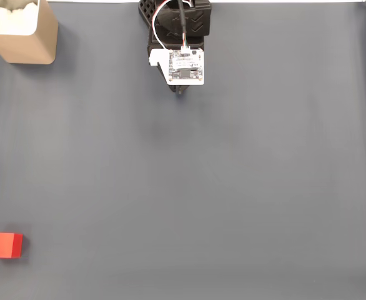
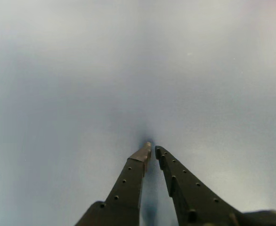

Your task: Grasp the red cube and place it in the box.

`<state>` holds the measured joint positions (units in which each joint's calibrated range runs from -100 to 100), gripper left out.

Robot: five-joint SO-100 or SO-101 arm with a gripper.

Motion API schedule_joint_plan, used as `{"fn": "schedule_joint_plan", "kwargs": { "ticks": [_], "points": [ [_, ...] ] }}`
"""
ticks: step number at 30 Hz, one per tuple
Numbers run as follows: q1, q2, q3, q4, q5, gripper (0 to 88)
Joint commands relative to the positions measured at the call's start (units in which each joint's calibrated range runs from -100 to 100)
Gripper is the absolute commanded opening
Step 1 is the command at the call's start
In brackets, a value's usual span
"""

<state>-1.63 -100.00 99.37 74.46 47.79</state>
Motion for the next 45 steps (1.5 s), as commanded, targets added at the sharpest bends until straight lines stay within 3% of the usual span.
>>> {"fn": "schedule_joint_plan", "kwargs": {
  "ticks": [1,38,45],
  "points": [
    [0.35,0.09,0.45,1.19,0.20,0.2],
    [0.35,0.09,0.45,1.19,0.54,0.0],
    [0.50,0.09,0.45,-3.07,-0.54,0.0]
  ]
}}
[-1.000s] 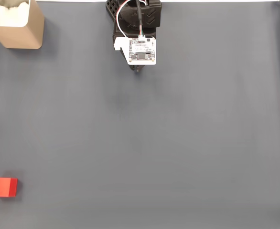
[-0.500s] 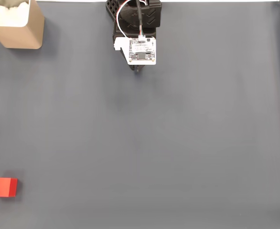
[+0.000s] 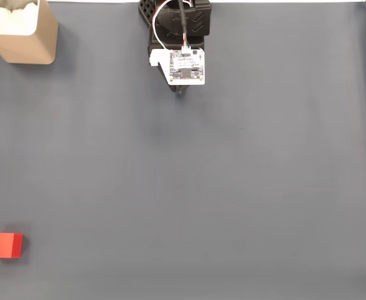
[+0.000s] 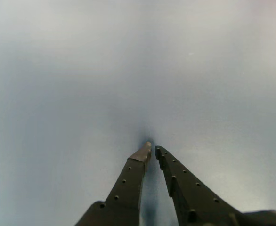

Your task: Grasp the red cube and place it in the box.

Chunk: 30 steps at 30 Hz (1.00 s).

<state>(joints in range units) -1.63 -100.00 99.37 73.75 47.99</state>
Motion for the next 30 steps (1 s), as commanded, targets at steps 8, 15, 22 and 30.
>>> {"fn": "schedule_joint_plan", "kwargs": {
  "ticks": [8,15,22,30],
  "points": [
    [2.13,0.78,-0.01,-10.71,-0.68,0.0],
    [3.90,5.98,-5.94,-17.52,0.44,0.0],
    [5.61,17.42,-18.35,-19.81,1.32,0.0],
    [9.23,34.58,-36.41,-19.65,0.63,0.0]
  ]
}}
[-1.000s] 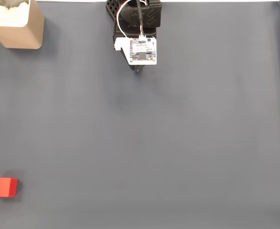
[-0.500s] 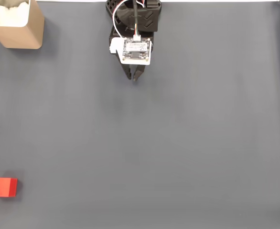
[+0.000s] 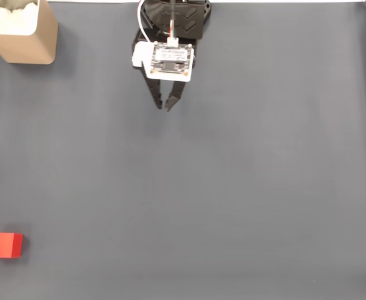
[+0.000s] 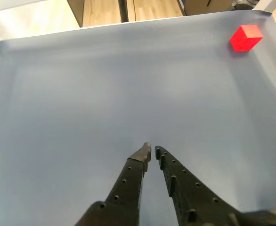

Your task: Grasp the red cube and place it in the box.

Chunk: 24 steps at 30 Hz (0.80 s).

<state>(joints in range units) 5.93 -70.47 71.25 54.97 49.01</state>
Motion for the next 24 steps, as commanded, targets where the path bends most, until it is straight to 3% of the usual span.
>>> {"fn": "schedule_joint_plan", "kwargs": {
  "ticks": [1,24],
  "points": [
    [2.16,6.96,-10.48,-0.87,-0.54,0.0],
    [16.44,45.34,-53.64,0.03,-3.03,0.0]
  ]
}}
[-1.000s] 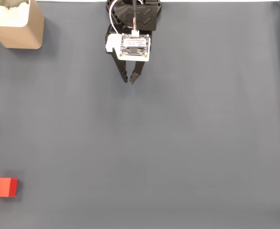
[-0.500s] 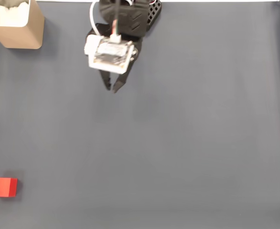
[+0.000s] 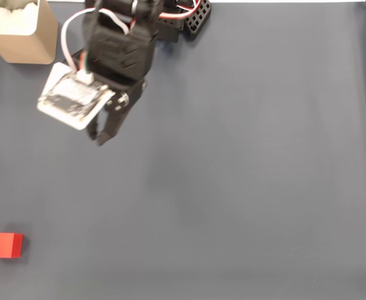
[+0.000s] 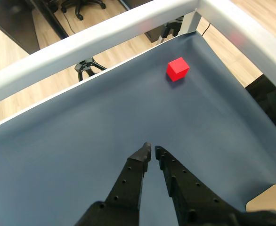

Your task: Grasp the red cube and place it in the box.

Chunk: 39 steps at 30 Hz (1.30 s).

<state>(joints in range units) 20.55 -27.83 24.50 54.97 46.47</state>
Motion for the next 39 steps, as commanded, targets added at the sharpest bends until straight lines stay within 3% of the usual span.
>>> {"fn": "schedule_joint_plan", "kwargs": {
  "ticks": [1,9,10,26,39],
  "points": [
    [2.32,4.26,-8.72,0.03,-0.49,0.0],
    [4.45,16.05,-21.67,-0.14,-0.63,0.0],
    [4.95,22.81,-29.16,-0.38,-0.44,1.5],
    [8.29,42.82,-50.69,-2.10,0.83,9.3],
    [12.19,52.62,-56.89,-7.60,0.44,23.6]
  ]
}}
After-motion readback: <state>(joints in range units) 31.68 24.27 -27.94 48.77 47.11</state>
